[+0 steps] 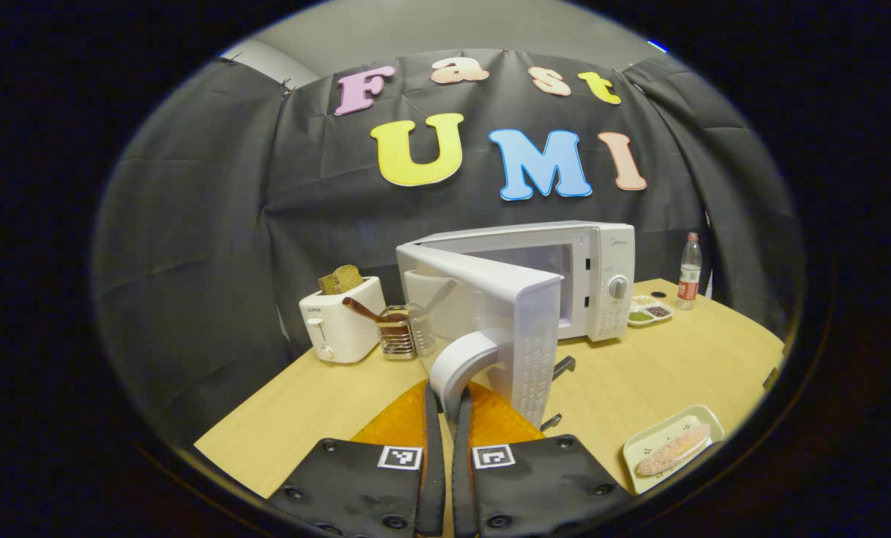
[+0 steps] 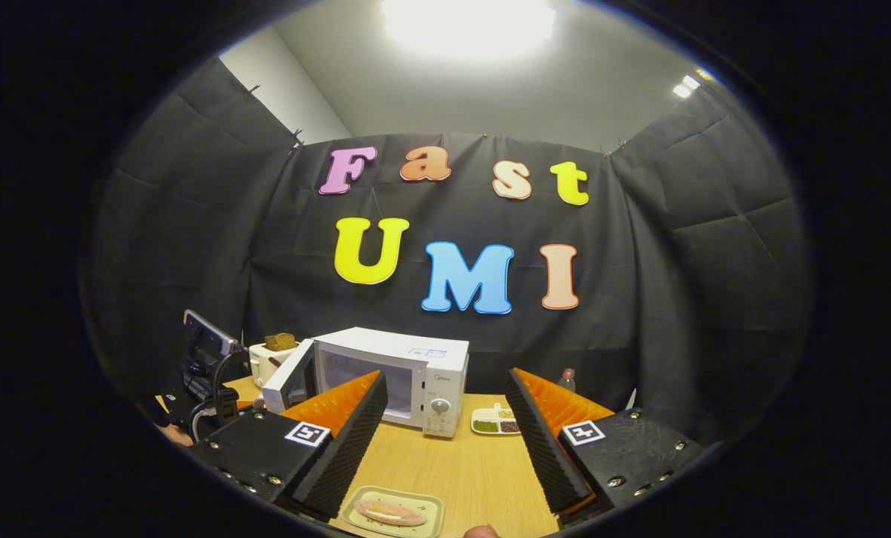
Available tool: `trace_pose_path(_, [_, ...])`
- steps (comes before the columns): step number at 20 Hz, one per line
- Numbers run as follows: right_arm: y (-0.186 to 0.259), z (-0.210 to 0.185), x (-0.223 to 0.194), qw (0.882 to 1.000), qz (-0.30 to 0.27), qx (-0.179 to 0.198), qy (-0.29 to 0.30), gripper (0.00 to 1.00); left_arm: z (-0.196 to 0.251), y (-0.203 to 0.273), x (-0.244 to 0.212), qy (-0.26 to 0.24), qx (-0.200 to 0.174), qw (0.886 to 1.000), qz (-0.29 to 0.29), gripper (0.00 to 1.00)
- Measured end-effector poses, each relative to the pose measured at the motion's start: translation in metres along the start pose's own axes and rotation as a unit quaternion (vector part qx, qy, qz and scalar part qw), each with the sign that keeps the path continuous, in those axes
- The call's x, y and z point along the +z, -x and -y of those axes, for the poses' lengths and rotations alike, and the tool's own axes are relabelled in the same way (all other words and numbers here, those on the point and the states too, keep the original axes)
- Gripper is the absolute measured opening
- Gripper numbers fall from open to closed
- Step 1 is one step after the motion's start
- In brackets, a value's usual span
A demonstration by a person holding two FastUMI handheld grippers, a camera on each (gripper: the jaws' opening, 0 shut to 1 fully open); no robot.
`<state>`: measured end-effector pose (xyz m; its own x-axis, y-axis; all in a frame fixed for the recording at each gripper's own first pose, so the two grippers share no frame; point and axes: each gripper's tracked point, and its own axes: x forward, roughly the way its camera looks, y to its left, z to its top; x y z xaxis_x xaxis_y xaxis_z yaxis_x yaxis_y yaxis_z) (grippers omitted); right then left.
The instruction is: Open the microwave oven with the left hand, put the food in, and close the microwave oven.
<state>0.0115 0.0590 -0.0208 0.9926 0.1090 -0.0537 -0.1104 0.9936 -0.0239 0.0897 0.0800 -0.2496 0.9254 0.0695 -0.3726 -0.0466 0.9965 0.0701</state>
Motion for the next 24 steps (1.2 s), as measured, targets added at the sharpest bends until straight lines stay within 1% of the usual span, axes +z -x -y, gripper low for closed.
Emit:
trace_pose_path(4, [-0.013, -0.038, 0.001, 1.000, -0.002, 0.005, -0.007, 0.97, -0.034, 0.004, -0.006, -0.001, -0.007, 1.000, 0.003, 0.11])
trace_pose_path(6, [-0.021, -0.057, 0.000, 1.000, -0.003, 0.010, -0.008, 0.97, -0.047, 0.006, -0.008, 0.004, -0.018, 1.000, 0.003, 0.10])
trace_pose_path(11, [-0.039, -0.103, -0.003, 1.000, -0.007, 0.025, -0.011, 0.97, -0.074, 0.007, -0.012, 0.012, -0.046, 0.999, 0.009, 0.11])
trace_pose_path(16, [-0.049, -0.139, -0.001, 0.999, -0.011, 0.037, -0.016, 0.97, -0.097, 0.009, -0.017, 0.025, -0.076, 0.997, -0.002, 0.15])
trace_pose_path(17, [-0.049, -0.144, -0.001, 0.999, -0.011, 0.039, -0.014, 0.97, -0.103, 0.011, -0.018, 0.030, -0.077, 0.997, -0.004, 0.16])
trace_pose_path(18, [-0.049, -0.148, -0.001, 0.999, -0.012, 0.042, -0.013, 0.97, -0.109, 0.015, -0.018, 0.029, -0.073, 0.997, -0.003, 0.24])
trace_pose_path(19, [-0.049, -0.151, -0.002, 0.999, -0.011, 0.047, -0.012, 0.97, -0.112, 0.024, -0.017, 0.024, -0.071, 0.997, 0.004, 0.26])
trace_pose_path(20, [-0.049, -0.153, -0.002, 0.999, -0.009, 0.051, -0.008, 0.97, -0.116, 0.035, -0.015, 0.016, -0.068, 0.997, 0.011, 0.38])
trace_pose_path(21, [-0.050, -0.153, -0.003, 0.998, -0.009, 0.055, -0.003, 0.97, -0.119, 0.043, -0.012, 0.008, -0.062, 0.998, 0.016, 0.39])
trace_pose_path(23, [-0.052, -0.154, -0.009, 0.997, -0.016, 0.079, 0.008, 0.97, -0.123, 0.063, -0.004, 0.007, -0.051, 0.998, 0.024, 0.54])
trace_pose_path(24, [-0.053, -0.155, -0.013, 0.995, -0.021, 0.094, 0.015, 0.98, -0.123, 0.073, 0.000, 0.014, -0.043, 0.999, 0.028, 0.72])
